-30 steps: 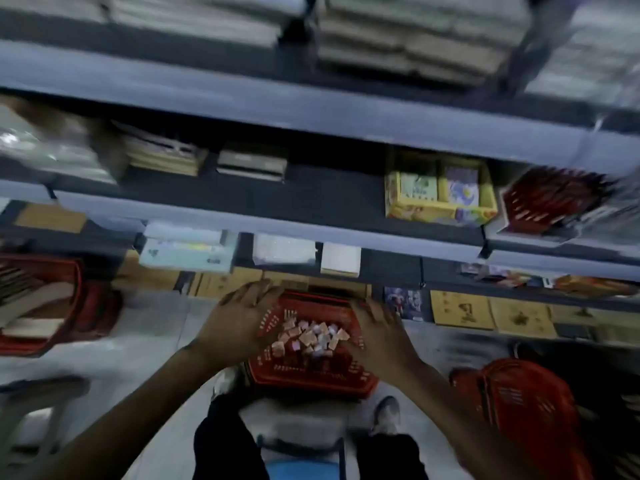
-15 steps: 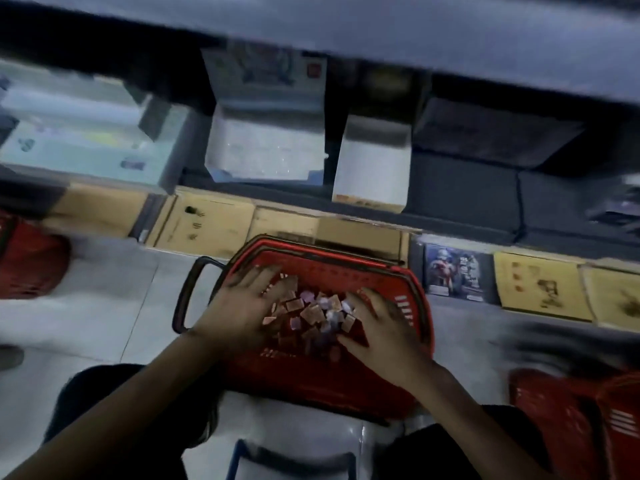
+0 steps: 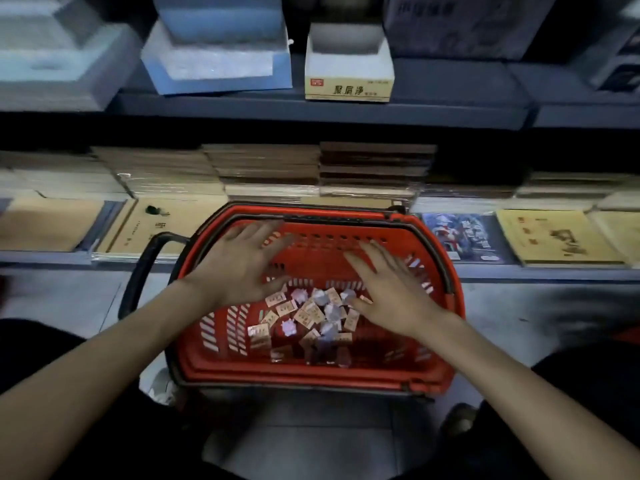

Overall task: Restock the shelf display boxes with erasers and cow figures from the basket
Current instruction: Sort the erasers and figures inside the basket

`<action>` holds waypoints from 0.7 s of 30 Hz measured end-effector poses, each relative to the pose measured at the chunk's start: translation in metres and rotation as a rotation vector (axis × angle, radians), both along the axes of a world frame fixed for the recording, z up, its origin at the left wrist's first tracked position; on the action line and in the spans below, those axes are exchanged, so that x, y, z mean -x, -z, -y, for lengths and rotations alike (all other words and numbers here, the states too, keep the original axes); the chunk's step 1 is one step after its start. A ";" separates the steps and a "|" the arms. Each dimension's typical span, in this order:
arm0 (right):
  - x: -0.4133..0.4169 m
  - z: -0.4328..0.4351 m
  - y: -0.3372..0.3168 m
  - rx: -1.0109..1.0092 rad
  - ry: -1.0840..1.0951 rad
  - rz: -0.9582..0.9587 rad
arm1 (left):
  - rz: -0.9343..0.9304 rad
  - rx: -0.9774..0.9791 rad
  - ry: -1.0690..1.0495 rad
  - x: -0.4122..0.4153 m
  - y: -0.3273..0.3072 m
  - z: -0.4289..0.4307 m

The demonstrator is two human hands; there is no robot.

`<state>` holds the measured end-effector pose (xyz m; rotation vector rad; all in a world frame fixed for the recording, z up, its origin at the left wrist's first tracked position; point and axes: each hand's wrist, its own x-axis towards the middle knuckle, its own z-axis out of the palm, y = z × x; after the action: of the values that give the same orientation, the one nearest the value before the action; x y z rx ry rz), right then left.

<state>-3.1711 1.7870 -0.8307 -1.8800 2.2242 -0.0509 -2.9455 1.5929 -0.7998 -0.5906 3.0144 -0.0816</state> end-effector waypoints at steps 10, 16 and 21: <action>-0.010 -0.070 -0.020 -0.077 0.274 -0.015 | 0.028 -0.066 -0.212 -0.060 -0.004 -0.049; -0.016 -0.062 -0.017 -0.205 0.292 0.012 | 0.150 -0.081 -0.296 -0.081 0.018 -0.044; -0.013 -0.074 0.021 -0.351 0.283 -0.070 | 0.384 0.029 -0.200 -0.086 0.039 -0.036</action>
<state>-3.1586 1.8614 -0.8520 -1.3999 2.3442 0.3400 -2.8599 1.6291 -0.8384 -0.7754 2.5760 -0.2029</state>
